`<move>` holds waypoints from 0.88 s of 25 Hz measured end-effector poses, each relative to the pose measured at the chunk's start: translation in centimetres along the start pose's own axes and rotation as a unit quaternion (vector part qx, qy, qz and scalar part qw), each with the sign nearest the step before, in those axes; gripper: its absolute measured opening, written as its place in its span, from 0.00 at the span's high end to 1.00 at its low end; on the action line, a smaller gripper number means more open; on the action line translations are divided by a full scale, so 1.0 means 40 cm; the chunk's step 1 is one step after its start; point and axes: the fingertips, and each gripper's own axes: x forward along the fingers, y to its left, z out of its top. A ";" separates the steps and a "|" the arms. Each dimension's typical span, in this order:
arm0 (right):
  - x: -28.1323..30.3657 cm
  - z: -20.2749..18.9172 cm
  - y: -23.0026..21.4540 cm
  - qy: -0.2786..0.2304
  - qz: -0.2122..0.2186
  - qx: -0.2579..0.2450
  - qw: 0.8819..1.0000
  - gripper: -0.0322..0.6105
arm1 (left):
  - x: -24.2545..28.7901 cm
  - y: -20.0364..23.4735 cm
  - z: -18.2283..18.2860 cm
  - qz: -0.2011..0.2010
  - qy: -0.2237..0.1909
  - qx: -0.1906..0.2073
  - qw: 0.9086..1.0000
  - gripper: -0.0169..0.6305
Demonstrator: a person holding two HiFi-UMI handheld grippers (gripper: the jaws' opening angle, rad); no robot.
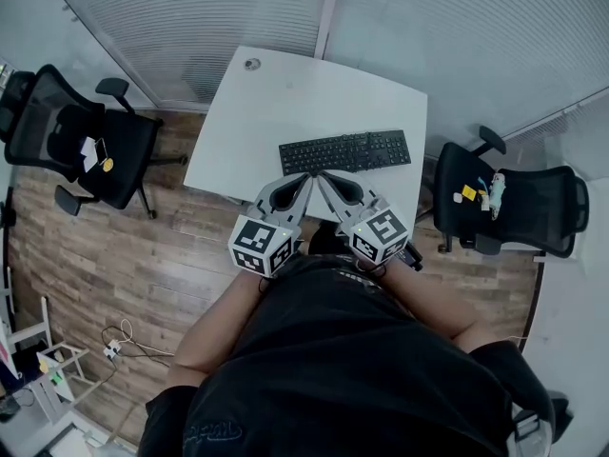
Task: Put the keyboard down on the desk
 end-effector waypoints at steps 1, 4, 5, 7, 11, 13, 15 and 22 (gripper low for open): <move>-0.009 -0.001 0.007 0.000 0.000 -0.005 1.000 0.92 | -0.003 -0.007 0.000 -0.001 -0.002 -0.001 1.000 0.95; -0.030 -0.009 0.024 0.003 -0.001 -0.015 1.000 0.92 | -0.015 -0.020 -0.010 -0.002 -0.003 0.001 1.000 0.95; -0.036 -0.012 0.029 0.005 -0.002 -0.017 1.000 0.92 | -0.020 -0.024 -0.016 -0.002 -0.002 0.000 1.000 0.95; -0.051 -0.020 0.038 0.009 -0.002 -0.018 1.000 0.92 | -0.028 -0.034 -0.031 0.000 0.001 -0.003 1.000 0.95; -0.072 -0.030 0.045 0.008 0.000 -0.015 1.000 0.92 | -0.028 -0.051 -0.040 0.004 0.003 -0.003 1.000 0.95; -0.085 -0.033 0.043 0.009 -0.001 -0.015 1.000 0.92 | -0.025 -0.064 -0.046 0.004 0.006 0.001 1.000 0.95; -0.099 -0.034 0.039 0.007 -0.003 -0.018 1.000 0.92 | -0.019 -0.077 -0.053 0.004 0.011 0.003 1.000 0.95; -0.183 -0.033 0.004 -0.001 -0.006 -0.018 1.000 0.92 | 0.023 -0.160 -0.067 0.006 0.012 0.009 1.000 0.95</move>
